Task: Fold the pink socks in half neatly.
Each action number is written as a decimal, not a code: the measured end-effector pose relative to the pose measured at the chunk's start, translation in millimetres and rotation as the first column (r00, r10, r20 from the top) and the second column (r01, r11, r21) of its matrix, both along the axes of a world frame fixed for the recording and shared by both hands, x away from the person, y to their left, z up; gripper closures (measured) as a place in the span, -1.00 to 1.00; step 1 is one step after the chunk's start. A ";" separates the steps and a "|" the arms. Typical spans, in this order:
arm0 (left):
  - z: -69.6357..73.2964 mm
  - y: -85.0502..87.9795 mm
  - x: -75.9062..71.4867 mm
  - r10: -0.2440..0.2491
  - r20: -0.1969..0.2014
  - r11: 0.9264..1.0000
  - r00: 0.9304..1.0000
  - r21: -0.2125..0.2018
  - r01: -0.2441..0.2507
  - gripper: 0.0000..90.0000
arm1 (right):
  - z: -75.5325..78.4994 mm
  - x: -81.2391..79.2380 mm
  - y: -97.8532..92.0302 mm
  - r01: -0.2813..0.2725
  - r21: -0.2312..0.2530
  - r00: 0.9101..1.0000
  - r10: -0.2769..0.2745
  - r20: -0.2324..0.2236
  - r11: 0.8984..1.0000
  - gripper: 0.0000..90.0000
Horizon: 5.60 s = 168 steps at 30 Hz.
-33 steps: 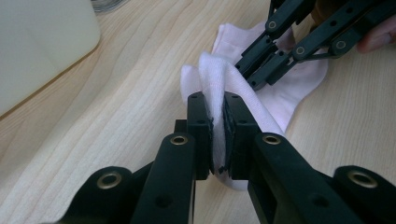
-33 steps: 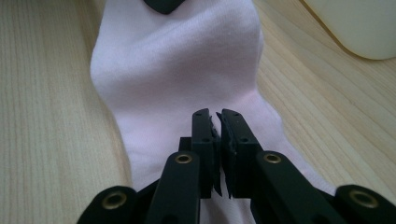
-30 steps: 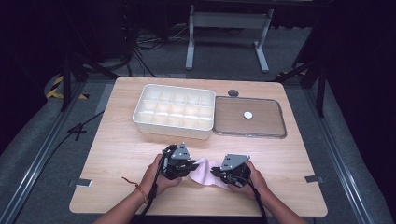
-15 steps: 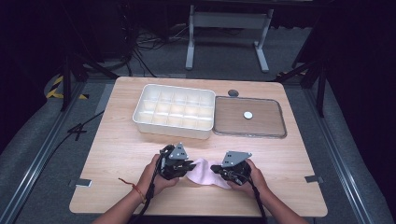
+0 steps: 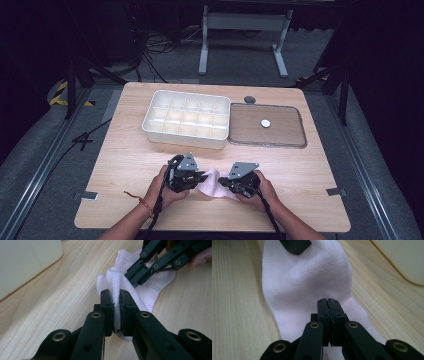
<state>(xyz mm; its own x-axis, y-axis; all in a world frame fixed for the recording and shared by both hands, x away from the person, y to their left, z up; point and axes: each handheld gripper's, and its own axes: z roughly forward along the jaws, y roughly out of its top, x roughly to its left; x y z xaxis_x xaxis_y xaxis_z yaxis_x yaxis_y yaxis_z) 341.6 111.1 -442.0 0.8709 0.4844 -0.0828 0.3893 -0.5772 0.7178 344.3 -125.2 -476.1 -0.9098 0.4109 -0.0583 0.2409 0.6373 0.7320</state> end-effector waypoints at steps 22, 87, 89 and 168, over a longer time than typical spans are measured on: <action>1.9 9.6 0.0 0.031 0.002 1.000 1.000 -0.002 -0.031 0.85 | 6.8 -11.4 -15.9 0.035 -0.025 0.999 -0.034 0.037 0.999 0.94; 5.4 -32.8 8.4 -0.013 0.003 0.997 1.000 0.071 0.013 0.77 | 3.6 5.4 -27.2 0.048 -0.023 0.998 -0.049 -0.031 0.999 0.88; 4.8 -35.4 8.4 -0.019 0.006 0.996 1.000 0.082 0.019 0.78 | 6.0 5.0 -28.7 0.049 -0.019 0.998 -0.050 -0.032 0.999 0.85; 1.0 -59.6 -6.7 -0.128 0.021 0.988 0.992 0.094 0.125 0.69 | 15.6 11.6 -54.2 0.056 -0.027 0.994 -0.059 -0.096 0.998 0.71</action>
